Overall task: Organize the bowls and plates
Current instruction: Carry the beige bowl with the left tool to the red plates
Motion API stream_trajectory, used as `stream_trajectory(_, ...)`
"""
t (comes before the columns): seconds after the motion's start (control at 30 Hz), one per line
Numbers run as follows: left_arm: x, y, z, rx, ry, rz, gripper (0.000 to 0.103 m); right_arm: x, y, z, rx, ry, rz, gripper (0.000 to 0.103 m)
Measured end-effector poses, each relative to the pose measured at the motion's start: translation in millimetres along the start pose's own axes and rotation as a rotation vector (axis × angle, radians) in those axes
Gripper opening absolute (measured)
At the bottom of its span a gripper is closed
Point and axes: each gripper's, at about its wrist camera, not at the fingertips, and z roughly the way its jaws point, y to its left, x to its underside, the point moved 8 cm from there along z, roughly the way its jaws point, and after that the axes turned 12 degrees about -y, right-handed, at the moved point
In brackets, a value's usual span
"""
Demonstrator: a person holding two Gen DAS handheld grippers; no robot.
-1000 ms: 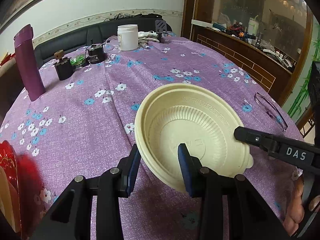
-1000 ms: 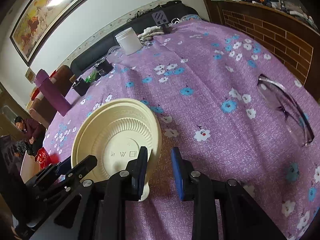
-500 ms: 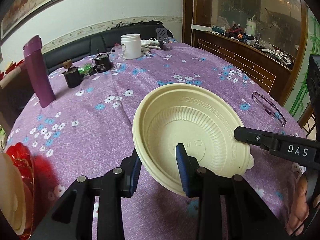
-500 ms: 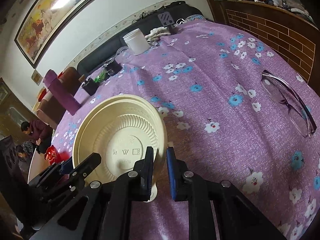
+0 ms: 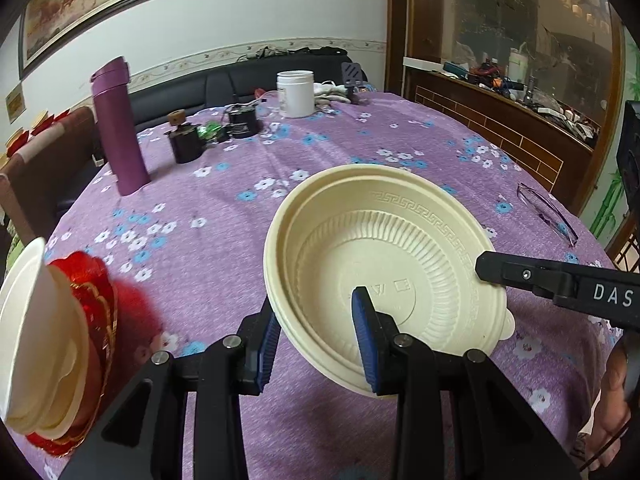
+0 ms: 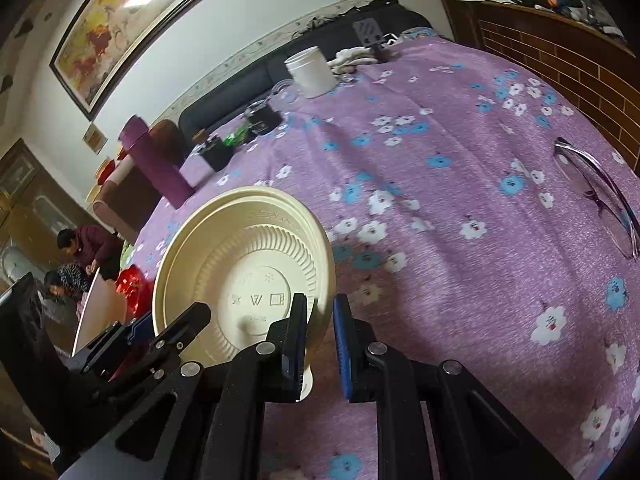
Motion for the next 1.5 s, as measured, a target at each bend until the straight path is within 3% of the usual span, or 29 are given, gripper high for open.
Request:
stream_trajectory(0.5,-1.0,36.4,-27.2,-0.044,-0.034,-0.028,0.034,9.2,46.5,2.6,-0.042,0.027,-0.057,0.015)
stream_trajectory(1.5,-27.6,85.6,-79.3,-0.125,-0.176,-0.094,0.040,-9.5,124.0,-15.2,-0.113,-0.019,-0.187,0.016)
